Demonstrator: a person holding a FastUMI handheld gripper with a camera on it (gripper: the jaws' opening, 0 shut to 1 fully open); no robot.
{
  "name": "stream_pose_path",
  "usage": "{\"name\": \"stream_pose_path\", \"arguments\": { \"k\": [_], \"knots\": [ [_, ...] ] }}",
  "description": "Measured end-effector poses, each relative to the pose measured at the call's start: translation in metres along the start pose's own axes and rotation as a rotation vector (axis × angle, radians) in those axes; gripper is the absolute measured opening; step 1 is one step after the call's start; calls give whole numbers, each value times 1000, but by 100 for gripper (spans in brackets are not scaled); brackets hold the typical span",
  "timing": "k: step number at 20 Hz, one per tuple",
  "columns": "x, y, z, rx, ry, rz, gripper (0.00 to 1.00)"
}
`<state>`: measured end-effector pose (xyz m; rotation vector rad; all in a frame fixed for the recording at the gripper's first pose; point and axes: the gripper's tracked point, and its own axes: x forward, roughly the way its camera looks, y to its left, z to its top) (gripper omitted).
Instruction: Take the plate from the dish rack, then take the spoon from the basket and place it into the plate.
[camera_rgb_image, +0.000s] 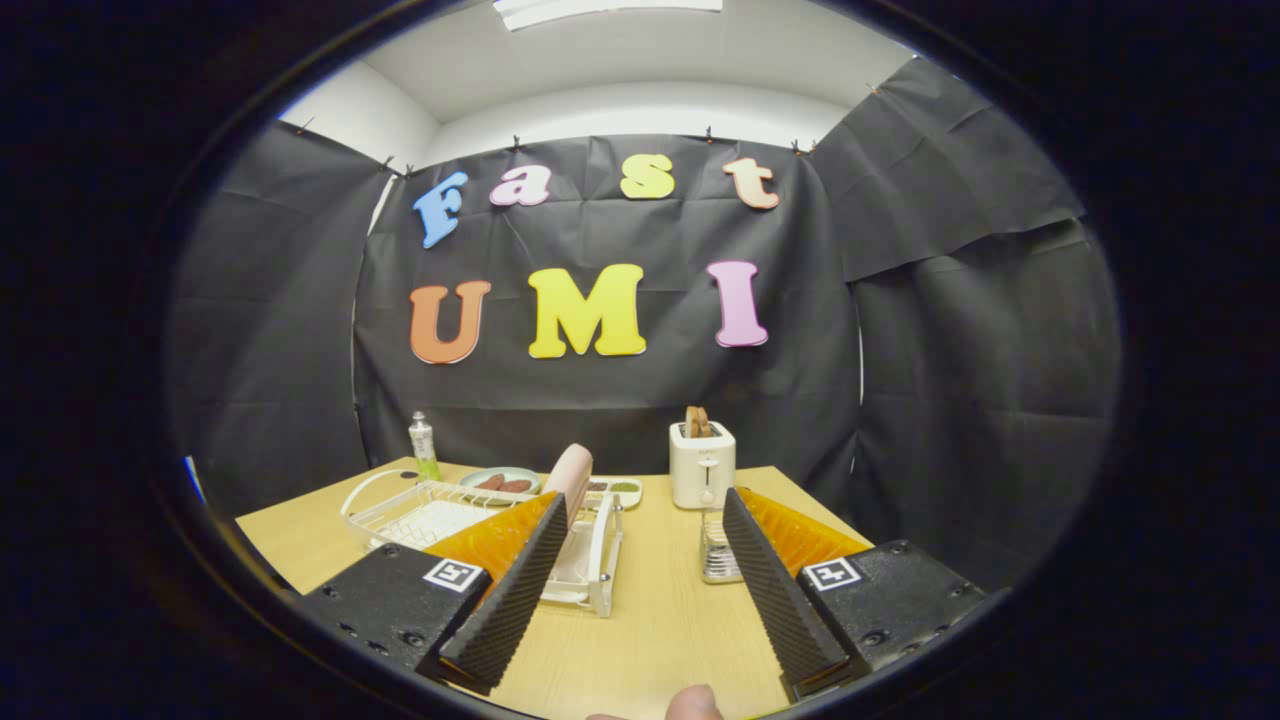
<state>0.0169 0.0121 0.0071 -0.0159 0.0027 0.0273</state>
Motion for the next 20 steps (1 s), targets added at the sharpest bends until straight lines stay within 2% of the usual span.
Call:
{"name": "stream_pose_path", "arguments": {
  "k": [7,10,20],
  "knots": [
    [23,25,22,-9,80,111,100],
    [39,39,36,11,165,184,100],
    [132,69,78,-81,405,223,100]
  ]
}}
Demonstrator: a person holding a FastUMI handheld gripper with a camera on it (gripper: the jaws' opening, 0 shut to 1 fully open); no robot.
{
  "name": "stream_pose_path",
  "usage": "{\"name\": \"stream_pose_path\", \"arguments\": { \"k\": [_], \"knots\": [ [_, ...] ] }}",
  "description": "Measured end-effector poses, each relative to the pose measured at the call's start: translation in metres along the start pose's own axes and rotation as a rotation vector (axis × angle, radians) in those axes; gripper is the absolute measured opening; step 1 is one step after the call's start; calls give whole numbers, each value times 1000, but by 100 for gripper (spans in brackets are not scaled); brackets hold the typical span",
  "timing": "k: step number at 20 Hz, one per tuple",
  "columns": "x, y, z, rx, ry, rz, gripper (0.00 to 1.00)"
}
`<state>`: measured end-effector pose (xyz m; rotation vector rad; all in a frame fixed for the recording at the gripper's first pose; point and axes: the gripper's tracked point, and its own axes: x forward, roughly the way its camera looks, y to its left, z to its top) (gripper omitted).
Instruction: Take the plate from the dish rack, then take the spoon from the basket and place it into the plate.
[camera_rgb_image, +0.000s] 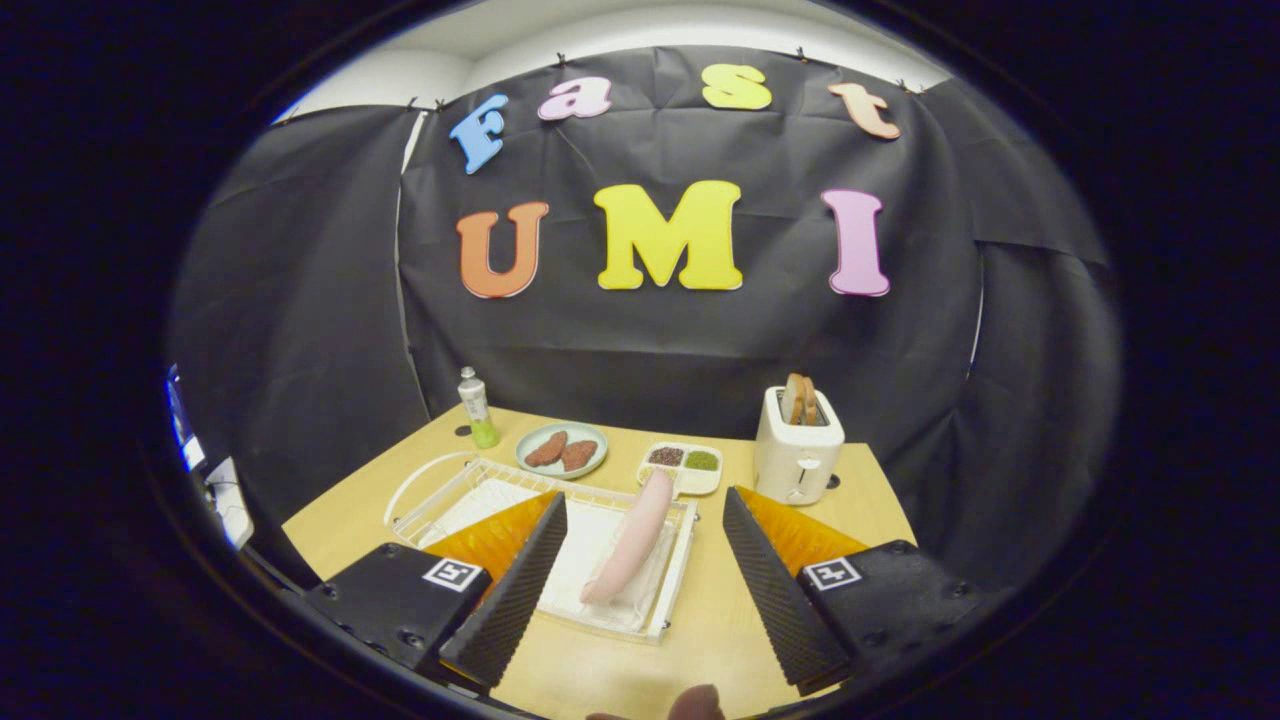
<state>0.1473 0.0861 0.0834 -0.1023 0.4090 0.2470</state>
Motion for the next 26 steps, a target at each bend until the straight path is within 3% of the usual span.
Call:
{"name": "stream_pose_path", "arguments": {
  "k": [6,16,24,26],
  "knots": [
    [60,-6,14,64,198,-13,100],
    [135,-13,-32,177,497,-41,99],
    [164,1,-60,262,601,-54,76],
    [164,0,-63,278,622,-75,56]
  ]
}}
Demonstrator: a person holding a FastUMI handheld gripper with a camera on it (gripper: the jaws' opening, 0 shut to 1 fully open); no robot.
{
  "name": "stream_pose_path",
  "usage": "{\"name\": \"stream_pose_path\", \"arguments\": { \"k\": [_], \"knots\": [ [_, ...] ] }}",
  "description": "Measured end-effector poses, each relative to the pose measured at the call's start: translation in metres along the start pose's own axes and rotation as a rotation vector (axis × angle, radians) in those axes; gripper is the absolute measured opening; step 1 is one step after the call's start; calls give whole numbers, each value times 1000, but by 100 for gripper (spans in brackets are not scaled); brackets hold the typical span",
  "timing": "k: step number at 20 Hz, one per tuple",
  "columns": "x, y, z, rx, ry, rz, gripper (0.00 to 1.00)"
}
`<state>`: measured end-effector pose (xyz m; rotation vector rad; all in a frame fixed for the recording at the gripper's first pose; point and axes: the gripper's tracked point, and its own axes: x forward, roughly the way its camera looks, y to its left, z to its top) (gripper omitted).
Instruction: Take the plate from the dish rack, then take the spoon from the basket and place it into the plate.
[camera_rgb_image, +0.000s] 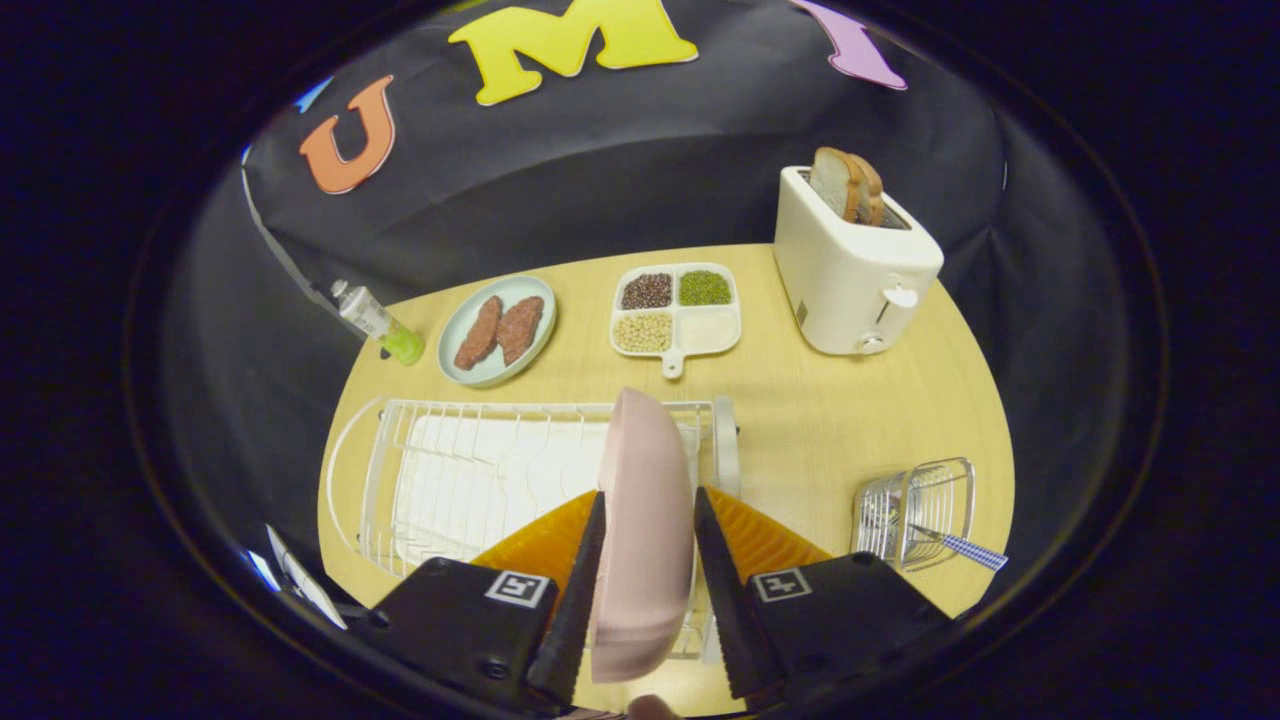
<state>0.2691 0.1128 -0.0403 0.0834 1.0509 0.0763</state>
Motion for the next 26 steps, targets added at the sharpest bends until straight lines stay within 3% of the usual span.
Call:
{"name": "stream_pose_path", "arguments": {
  "k": [1,5,17,21,26],
  "knots": [
    [4,-2,0,7,-1,-14,47],
    [-1,-6,-1,20,2,-88,40],
    [-41,-6,21,-101,-57,-329,38],
    [-70,10,23,-141,-109,-290,32],
    [-106,24,-24,-102,-144,-101,32]
  ]
}}
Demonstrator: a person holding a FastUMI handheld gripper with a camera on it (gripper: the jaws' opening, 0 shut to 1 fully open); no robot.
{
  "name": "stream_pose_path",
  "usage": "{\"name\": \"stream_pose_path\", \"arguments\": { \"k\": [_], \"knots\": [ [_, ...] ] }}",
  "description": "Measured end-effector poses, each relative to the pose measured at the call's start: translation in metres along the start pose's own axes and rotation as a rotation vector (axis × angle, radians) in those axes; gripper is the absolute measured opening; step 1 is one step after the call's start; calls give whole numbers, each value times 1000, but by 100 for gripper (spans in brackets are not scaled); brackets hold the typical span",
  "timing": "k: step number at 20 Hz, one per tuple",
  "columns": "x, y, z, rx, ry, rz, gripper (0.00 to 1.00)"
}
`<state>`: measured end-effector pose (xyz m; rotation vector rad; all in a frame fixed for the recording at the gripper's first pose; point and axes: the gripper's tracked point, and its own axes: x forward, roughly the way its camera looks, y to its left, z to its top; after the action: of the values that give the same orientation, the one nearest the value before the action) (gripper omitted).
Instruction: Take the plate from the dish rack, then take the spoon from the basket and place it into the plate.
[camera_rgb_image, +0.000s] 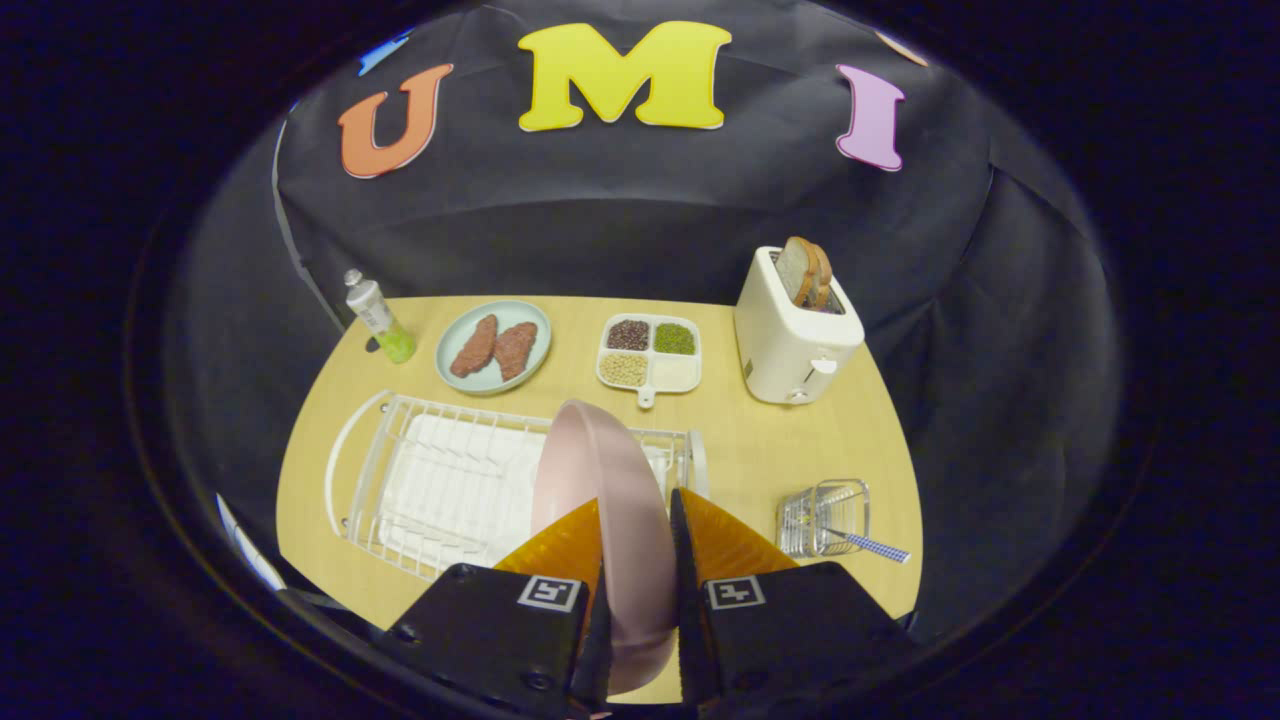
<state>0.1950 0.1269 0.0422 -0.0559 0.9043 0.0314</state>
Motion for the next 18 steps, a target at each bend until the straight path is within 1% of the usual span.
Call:
{"name": "stream_pose_path", "arguments": {
  "k": [2,5,8,10,12,14,18],
  "knots": [
    [-17,0,-27,6,-19,70,32],
    [-26,-17,-74,14,-49,95,32],
    [-23,-21,-130,106,-50,194,32],
    [-12,-24,-167,180,-21,263,32],
    [3,-26,-197,260,21,313,32],
    [18,-30,-218,309,41,335,32],
    [43,-25,-240,369,68,347,32]
  ]
}}
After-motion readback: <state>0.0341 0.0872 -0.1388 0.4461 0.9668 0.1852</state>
